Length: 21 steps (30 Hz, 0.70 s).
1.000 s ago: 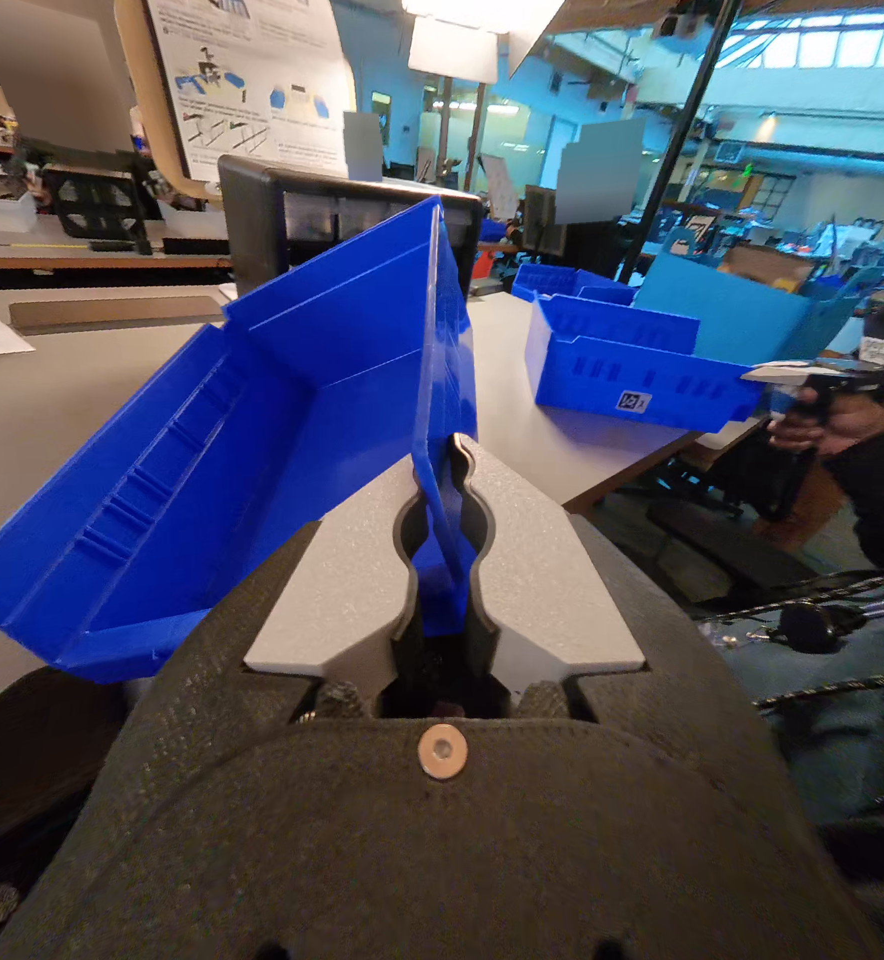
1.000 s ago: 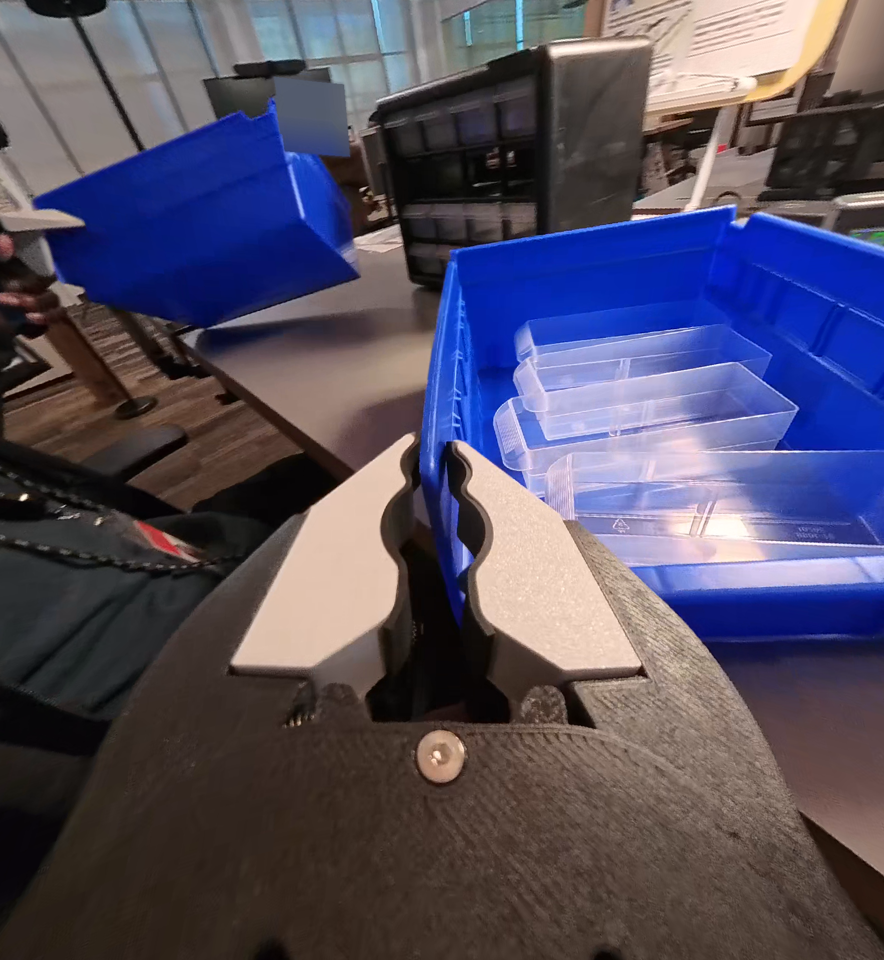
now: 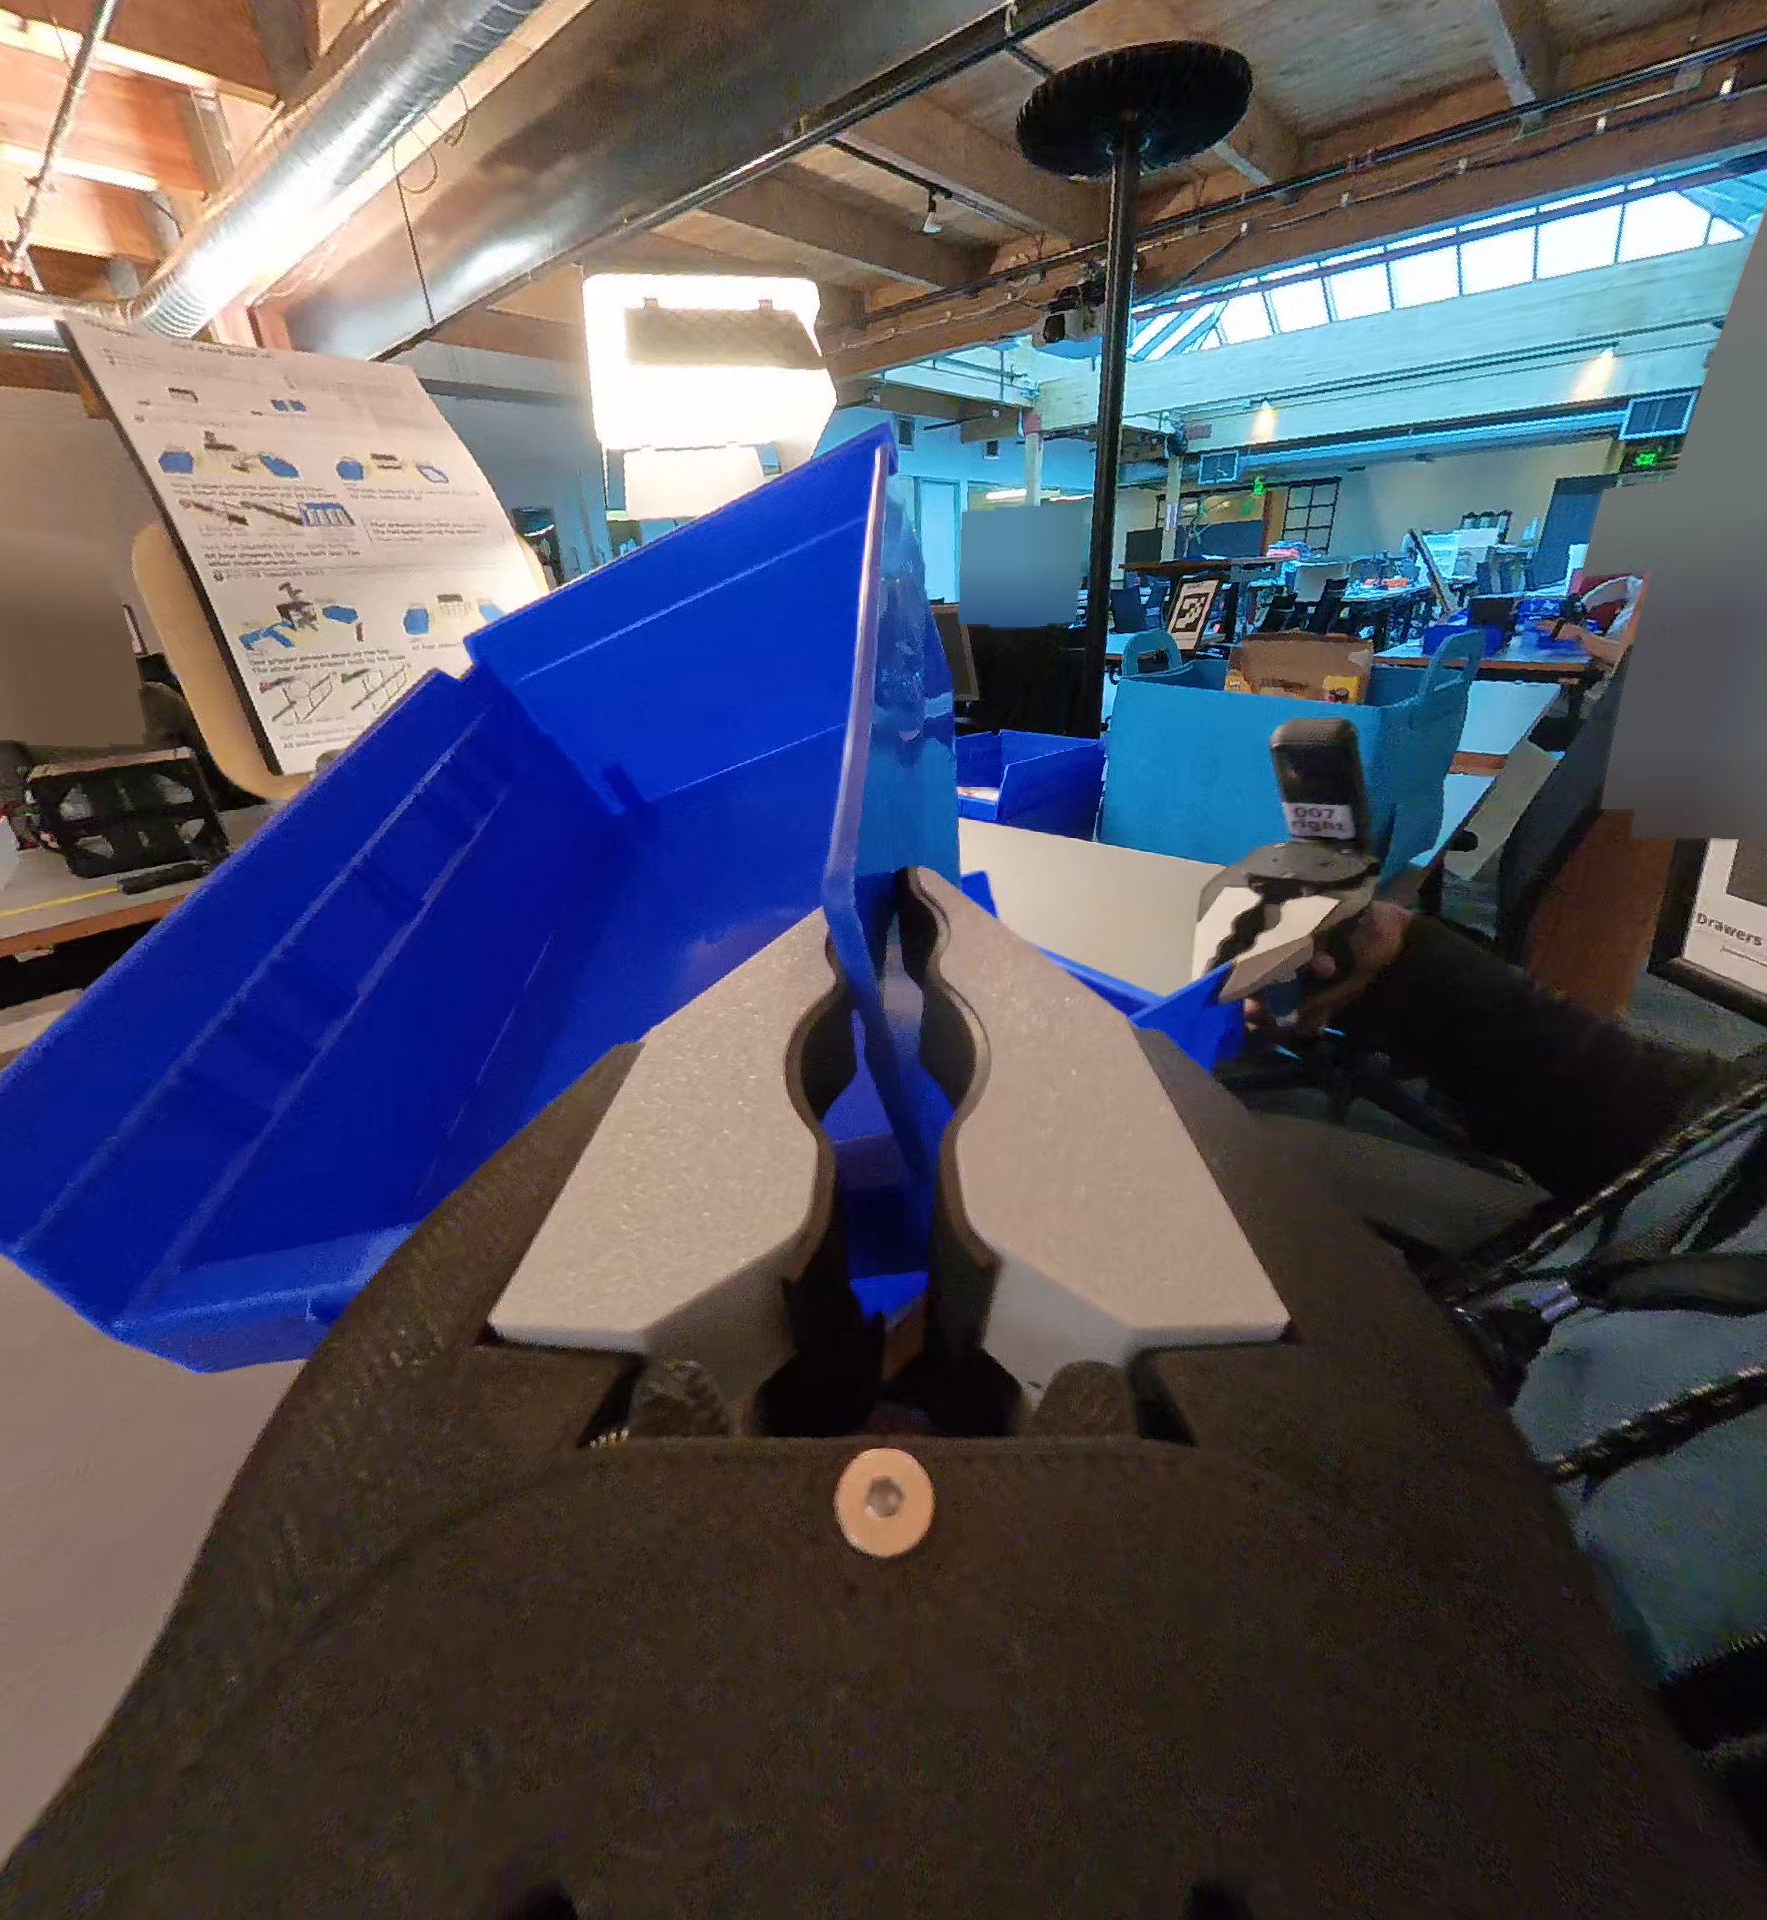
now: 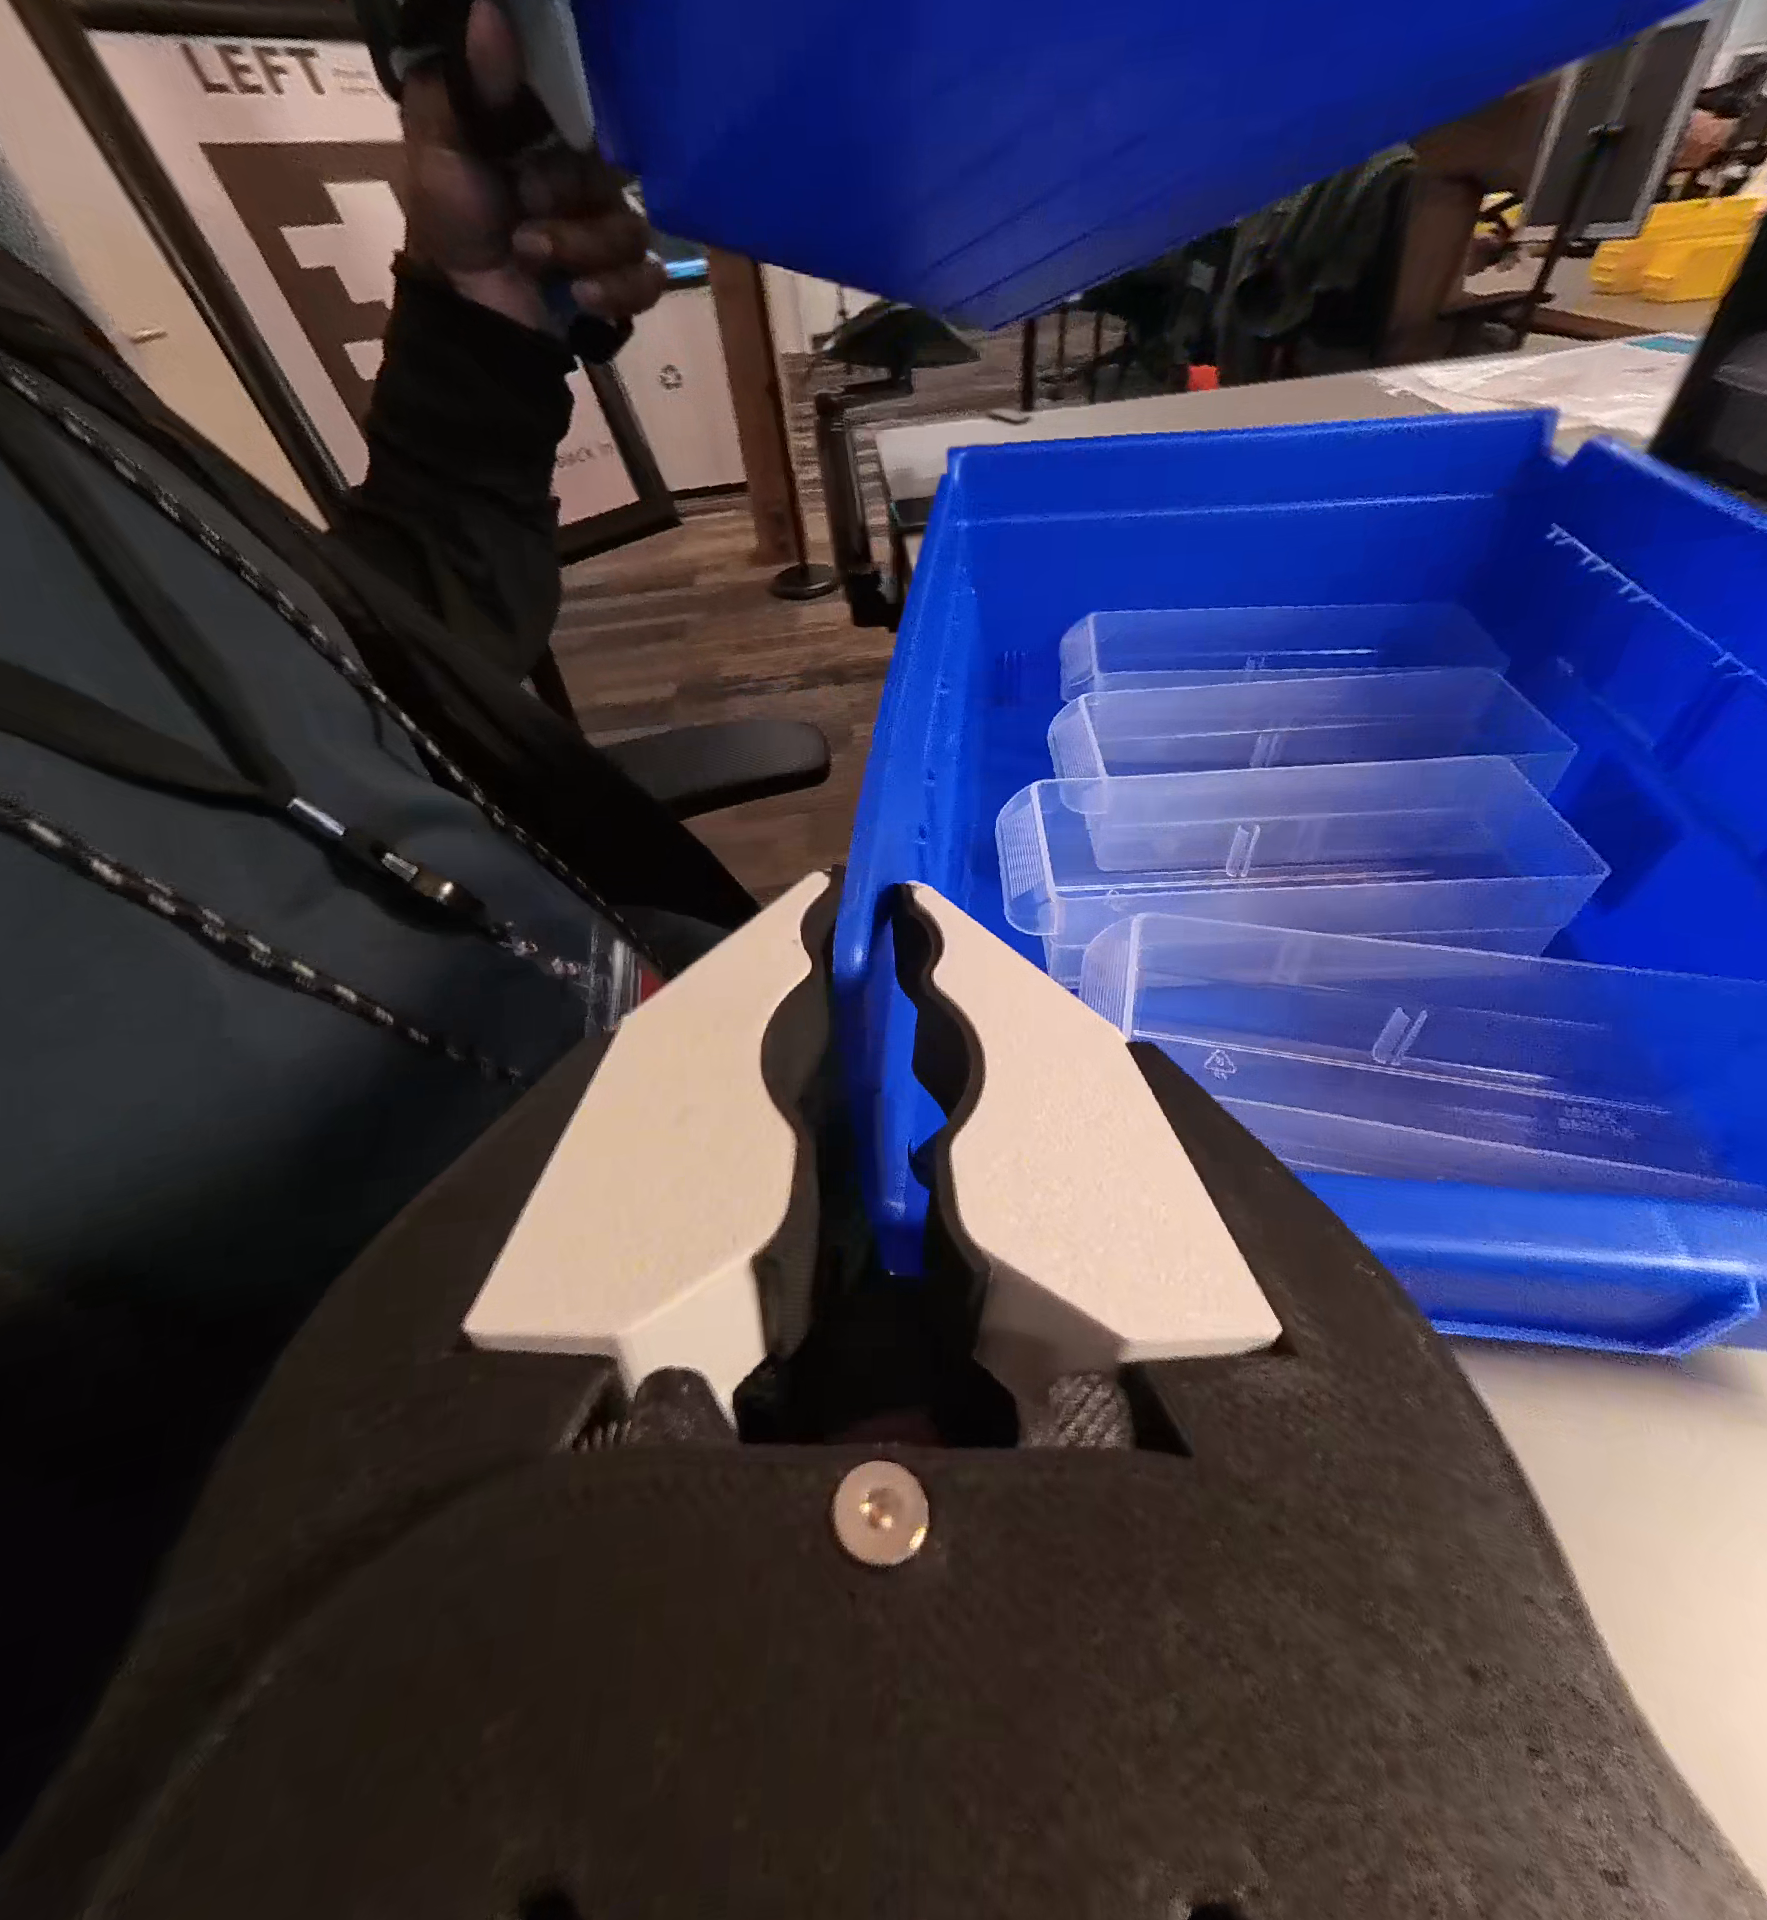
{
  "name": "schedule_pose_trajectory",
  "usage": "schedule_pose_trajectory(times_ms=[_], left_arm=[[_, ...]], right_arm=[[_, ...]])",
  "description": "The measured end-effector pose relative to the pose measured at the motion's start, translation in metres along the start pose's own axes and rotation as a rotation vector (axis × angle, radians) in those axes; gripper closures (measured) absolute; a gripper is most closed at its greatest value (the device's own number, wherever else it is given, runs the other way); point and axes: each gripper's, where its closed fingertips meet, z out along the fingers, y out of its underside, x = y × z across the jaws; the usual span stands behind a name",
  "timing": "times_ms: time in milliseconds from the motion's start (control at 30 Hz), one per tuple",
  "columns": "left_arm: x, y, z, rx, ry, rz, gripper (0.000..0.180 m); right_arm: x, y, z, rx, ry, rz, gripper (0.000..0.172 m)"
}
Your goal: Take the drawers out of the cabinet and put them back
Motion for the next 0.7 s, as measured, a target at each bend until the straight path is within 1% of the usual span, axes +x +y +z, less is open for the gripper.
schedule_pose_trajectory(times_ms=[167,333,400,467,500,567,700], left_arm=[[0.004,-0.003,0.019,-0.007,0.027,0.013,0.18],[0.006,-0.005,0.041,-0.013,0.056,0.016,0.179],[0.006,-0.006,0.05,-0.02,0.063,0.025,0.179],[0.006,-0.006,0.059,-0.03,0.067,0.036,0.179],[0.006,-0.005,0.064,-0.037,0.068,0.045,0.179],[0.007,-0.003,0.076,-0.056,0.067,0.076,0.179],[0.014,0.014,0.107,-0.114,0.076,0.139,0.179]], right_arm=[[0.008,-0.009,0.043,-0.016,-0.115,-0.004,0.16],[0.017,-0.022,0.105,-0.041,-0.213,-0.004,0.159],[0.023,-0.028,0.13,-0.039,-0.212,0.01,0.16],[0.032,-0.032,0.149,-0.033,-0.166,0.012,0.161],[0.036,-0.034,0.152,-0.023,-0.139,0.002,0.158],[0.039,-0.042,0.146,0.025,-0.094,-0.001,0.143],[0.048,-0.05,0.099,0.132,0.061,0.018,0.142]])
